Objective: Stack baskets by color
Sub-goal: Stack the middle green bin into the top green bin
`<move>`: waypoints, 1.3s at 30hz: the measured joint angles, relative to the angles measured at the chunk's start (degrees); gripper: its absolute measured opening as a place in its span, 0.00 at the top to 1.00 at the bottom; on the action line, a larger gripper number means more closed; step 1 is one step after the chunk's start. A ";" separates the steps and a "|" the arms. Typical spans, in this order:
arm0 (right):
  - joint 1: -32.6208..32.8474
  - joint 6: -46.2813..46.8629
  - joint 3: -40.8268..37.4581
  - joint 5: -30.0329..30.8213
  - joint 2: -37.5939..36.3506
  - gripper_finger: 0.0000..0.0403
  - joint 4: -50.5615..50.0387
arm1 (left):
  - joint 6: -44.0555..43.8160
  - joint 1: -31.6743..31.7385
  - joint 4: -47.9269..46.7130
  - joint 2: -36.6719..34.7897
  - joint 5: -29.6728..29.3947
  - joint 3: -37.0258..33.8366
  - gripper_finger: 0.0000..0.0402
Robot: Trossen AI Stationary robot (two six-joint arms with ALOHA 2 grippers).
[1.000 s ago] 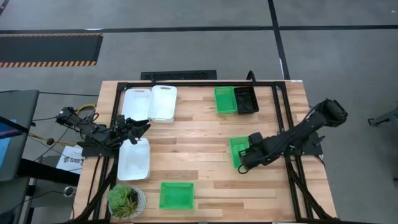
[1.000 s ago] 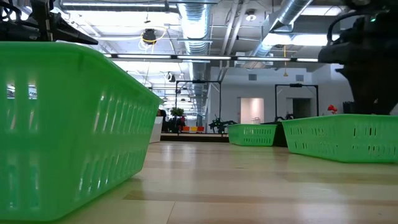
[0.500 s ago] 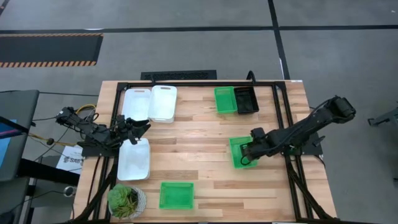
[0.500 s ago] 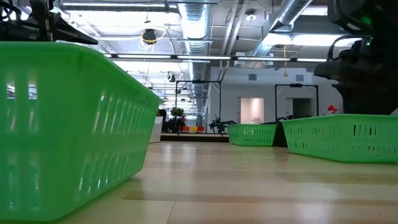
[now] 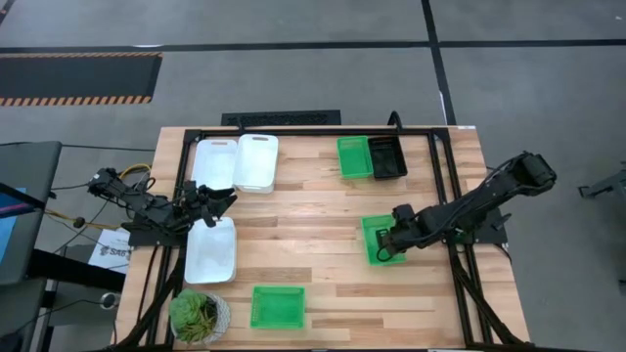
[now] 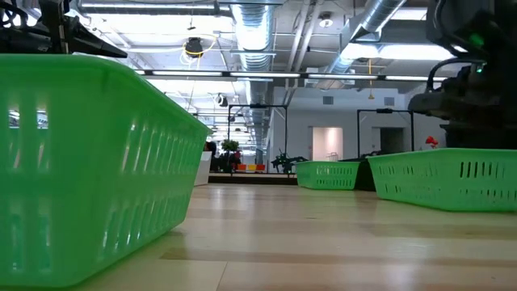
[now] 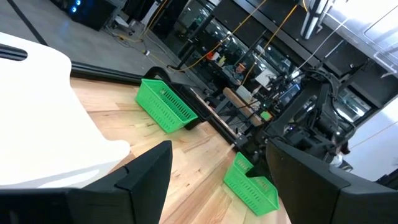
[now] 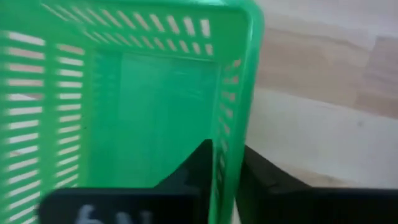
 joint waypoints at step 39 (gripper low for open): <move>-55.12 -58.16 12.23 -16.10 -7.72 0.99 17.58 | -0.34 0.00 -0.06 -0.02 -0.28 0.00 0.38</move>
